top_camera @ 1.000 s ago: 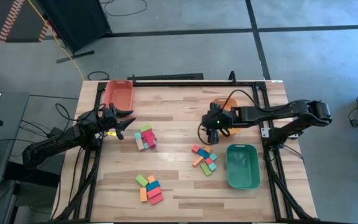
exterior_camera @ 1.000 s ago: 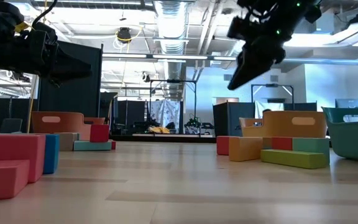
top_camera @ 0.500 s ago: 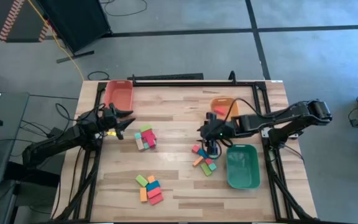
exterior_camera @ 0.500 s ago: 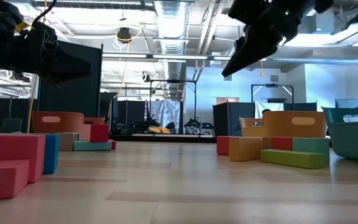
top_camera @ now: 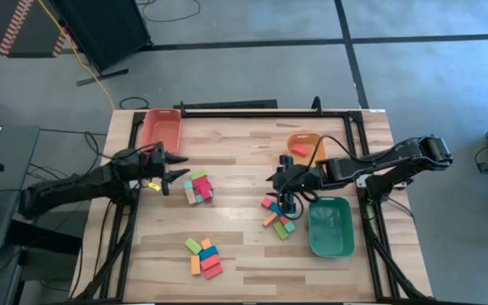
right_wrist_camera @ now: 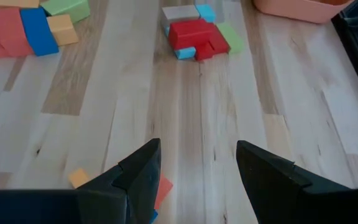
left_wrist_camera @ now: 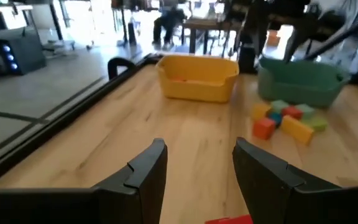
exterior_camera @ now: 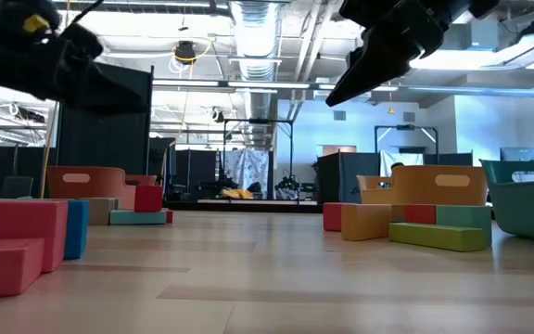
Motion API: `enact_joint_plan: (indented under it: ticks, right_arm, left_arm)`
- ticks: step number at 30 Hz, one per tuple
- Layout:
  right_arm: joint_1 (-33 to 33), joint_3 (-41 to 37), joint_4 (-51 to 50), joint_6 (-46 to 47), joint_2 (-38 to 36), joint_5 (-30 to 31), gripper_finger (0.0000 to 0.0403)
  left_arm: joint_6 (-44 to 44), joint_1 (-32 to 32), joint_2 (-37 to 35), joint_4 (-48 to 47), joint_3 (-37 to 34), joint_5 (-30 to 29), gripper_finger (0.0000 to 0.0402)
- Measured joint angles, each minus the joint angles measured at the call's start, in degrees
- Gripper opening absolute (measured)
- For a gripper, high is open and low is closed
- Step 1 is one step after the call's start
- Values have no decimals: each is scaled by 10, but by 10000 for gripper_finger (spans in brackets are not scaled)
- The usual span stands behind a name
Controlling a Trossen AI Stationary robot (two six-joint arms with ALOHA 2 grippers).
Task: Sort blocks by size
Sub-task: Put the large rectangular red block into the yellow bin
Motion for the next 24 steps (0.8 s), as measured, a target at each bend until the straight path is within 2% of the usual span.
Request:
enact_joint_plan:
  ticks: [5, 8, 12, 17, 24]
  right_arm:
    - [0, 0, 5, 0, 0, 0, 240]
    - [3, 0, 3, 0, 0, 0, 240]
    - [11, 0, -8, 0, 0, 0, 240]
    - [21, 0, -21, 0, 0, 0, 240]
    - [29, 0, -24, 0, 0, 0, 240]
  left_arm:
    - [60, -36, 148, 16, 65, -16, 173]
    - [117, -60, 237, -8, 113, -29, 182]
    - [181, -86, 336, -85, 192, -40, 211]
    - [235, -110, 422, -215, 298, -36, 249]
    - [327, -139, 514, -353, 388, -32, 252]
